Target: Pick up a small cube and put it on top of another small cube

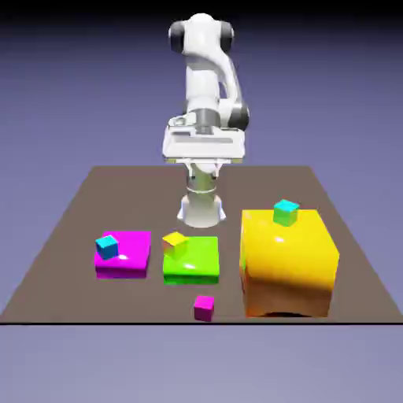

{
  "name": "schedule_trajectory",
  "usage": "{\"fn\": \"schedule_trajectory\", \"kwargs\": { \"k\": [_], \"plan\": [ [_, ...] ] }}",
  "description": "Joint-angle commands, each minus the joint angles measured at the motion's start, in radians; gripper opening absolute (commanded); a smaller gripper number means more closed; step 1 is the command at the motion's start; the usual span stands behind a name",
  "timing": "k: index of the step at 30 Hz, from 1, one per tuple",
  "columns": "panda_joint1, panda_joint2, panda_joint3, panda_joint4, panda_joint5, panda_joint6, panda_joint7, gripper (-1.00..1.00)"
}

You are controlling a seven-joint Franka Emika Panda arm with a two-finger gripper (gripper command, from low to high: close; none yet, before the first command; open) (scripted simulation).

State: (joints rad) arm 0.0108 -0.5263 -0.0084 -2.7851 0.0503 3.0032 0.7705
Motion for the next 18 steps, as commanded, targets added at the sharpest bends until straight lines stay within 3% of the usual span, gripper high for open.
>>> {"fn": "schedule_trajectory", "kwargs": {
  "k": [1,18],
  "plan": [
    [-0.001,0.036,-0.007,0.021,0.042,-0.028,0.024,0.00],
    [-0.018,0.652,-0.126,0.372,0.751,-0.504,0.440,0.00]
  ]
}}
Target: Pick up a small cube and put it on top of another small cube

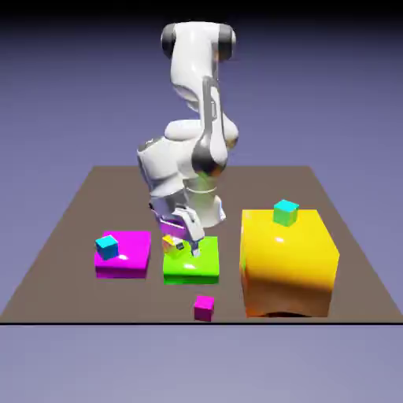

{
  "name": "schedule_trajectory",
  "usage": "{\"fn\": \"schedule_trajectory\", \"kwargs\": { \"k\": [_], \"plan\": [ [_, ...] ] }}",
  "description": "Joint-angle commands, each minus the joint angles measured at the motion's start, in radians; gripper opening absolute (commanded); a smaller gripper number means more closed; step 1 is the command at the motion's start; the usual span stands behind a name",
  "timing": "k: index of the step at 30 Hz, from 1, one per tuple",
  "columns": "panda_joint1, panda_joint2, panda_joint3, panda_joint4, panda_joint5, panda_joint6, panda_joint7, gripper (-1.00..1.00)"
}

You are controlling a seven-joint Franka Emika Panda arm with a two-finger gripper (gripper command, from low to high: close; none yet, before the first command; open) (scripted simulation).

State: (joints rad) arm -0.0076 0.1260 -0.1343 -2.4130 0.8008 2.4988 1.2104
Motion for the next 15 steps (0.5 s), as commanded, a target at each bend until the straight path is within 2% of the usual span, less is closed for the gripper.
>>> {"fn": "schedule_trajectory", "kwargs": {
  "k": [1,9,15],
  "plan": [
    [0.000,0.036,-0.007,0.021,0.042,-0.028,0.024,0.00],
    [-0.008,0.313,-0.060,0.178,0.360,-0.242,0.211,0.00],
    [0.008,0.462,0.004,0.242,0.487,-0.172,0.127,0.00]
  ]
}}
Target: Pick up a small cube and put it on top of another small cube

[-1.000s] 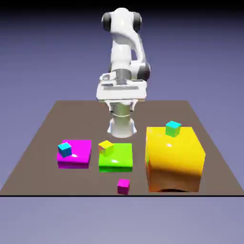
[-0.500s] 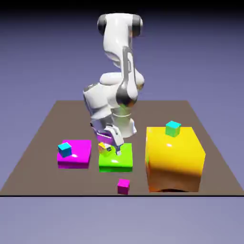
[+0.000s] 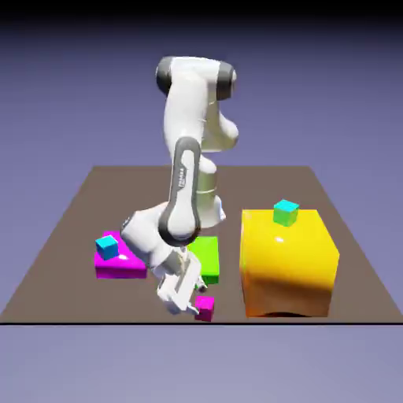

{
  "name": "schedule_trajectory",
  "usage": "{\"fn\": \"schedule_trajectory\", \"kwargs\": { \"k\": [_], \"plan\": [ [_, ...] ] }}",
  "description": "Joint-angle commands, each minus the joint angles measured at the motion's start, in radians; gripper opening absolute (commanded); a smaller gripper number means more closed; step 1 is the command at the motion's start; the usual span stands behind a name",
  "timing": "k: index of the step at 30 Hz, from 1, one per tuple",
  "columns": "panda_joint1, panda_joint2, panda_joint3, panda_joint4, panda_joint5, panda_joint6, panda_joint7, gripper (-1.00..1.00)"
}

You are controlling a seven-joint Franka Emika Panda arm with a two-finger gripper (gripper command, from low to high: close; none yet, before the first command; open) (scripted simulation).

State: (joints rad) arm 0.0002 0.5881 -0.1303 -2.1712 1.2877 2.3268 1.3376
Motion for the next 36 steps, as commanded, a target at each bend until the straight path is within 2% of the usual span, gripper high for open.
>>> {"fn": "schedule_trajectory", "kwargs": {
  "k": [1,6,8,15,32,36],
  "plan": [
    [0.000,0.000,0.000,0.000,0.000,0.000,0.000,-1.00],
    [-0.015,-0.145,-0.062,-0.062,-0.123,-0.068,0.081,-1.00],
    [0.043,-0.127,-0.118,-0.003,-0.169,-0.073,0.114,-1.00],
    [0.180,-0.272,-0.004,0.202,-0.441,-0.328,0.289,-1.00],
    [-0.273,-0.715,0.612,-0.031,-0.626,-0.672,0.288,-1.00],
    [-0.235,-0.687,0.662,-0.154,-0.582,-0.511,0.257,-1.00]
  ]
}}
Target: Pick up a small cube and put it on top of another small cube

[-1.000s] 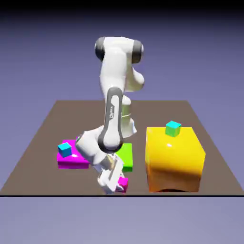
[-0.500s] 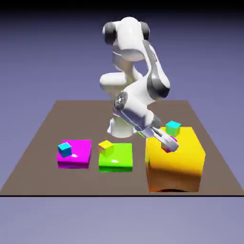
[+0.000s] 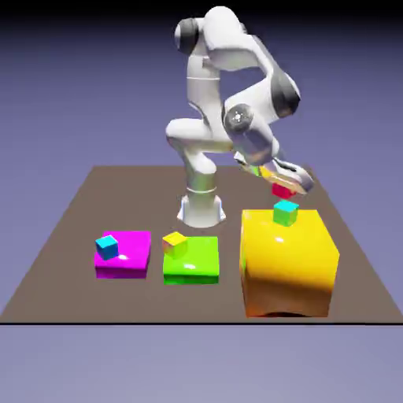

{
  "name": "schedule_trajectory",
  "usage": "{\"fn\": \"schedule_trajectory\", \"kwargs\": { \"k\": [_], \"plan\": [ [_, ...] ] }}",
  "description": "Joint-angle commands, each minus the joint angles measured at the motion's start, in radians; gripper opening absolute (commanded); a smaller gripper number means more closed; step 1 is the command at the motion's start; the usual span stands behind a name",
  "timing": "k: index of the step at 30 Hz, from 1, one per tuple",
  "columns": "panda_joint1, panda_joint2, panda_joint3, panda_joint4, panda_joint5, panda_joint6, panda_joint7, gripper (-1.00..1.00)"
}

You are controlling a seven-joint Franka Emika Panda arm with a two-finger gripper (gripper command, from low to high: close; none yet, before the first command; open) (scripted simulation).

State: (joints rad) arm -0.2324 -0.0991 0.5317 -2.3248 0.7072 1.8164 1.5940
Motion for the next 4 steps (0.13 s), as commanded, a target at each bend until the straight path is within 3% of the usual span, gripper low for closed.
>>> {"fn": "schedule_trajectory", "kwargs": {
  "k": [1,4],
  "plan": [
    [-0.003,0.000,0.000,0.000,-0.002,-0.001,0.000,1.00],
    [-0.024,-0.016,-0.025,0.065,-0.026,-0.088,0.018,1.00]
  ]
}}
